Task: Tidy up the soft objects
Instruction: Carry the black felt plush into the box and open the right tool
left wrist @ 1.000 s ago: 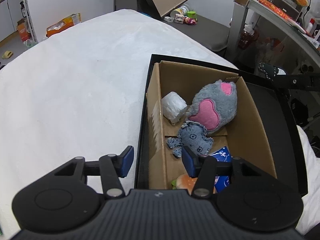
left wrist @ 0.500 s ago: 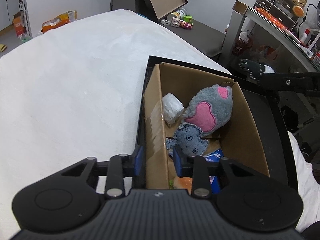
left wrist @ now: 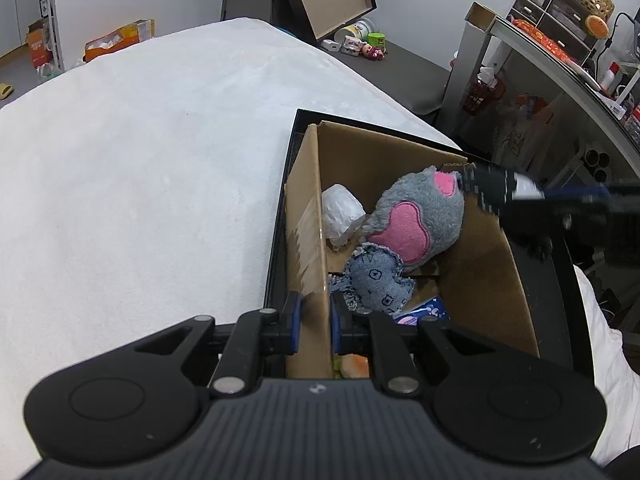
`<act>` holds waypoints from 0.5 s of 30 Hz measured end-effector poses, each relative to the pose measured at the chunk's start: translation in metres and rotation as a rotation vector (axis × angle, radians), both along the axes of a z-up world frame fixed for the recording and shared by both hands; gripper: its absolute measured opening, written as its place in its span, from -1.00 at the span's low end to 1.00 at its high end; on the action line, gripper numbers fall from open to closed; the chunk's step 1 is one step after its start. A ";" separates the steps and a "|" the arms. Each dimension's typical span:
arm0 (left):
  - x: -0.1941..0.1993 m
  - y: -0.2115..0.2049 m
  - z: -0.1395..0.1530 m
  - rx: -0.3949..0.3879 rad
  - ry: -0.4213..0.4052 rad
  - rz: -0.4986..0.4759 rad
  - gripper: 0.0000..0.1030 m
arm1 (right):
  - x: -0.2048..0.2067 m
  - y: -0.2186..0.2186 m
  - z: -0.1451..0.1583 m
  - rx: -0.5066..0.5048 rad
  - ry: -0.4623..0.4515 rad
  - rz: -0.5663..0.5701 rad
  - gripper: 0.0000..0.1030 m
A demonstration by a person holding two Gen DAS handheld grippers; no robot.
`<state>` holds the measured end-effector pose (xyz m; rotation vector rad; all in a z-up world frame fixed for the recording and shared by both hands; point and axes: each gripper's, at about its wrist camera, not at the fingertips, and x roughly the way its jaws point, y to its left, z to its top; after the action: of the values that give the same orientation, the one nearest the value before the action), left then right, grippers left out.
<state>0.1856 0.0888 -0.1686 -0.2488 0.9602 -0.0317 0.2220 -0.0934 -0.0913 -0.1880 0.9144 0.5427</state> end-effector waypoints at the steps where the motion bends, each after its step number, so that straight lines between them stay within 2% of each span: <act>1: 0.000 0.000 0.000 0.001 0.001 0.000 -0.74 | 0.000 -0.001 -0.001 -0.002 0.008 -0.004 -0.05; 10: 0.005 -0.001 0.002 0.003 0.029 0.001 -0.72 | -0.003 -0.034 0.003 0.048 0.024 -0.108 0.04; 15: 0.006 -0.003 0.011 0.033 0.039 -0.002 -0.66 | -0.009 -0.050 0.005 0.081 0.035 -0.135 0.10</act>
<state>0.1917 0.0856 -0.1576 -0.2189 0.9990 -0.0126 0.2134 -0.1433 -0.0862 -0.0430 0.9297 0.4585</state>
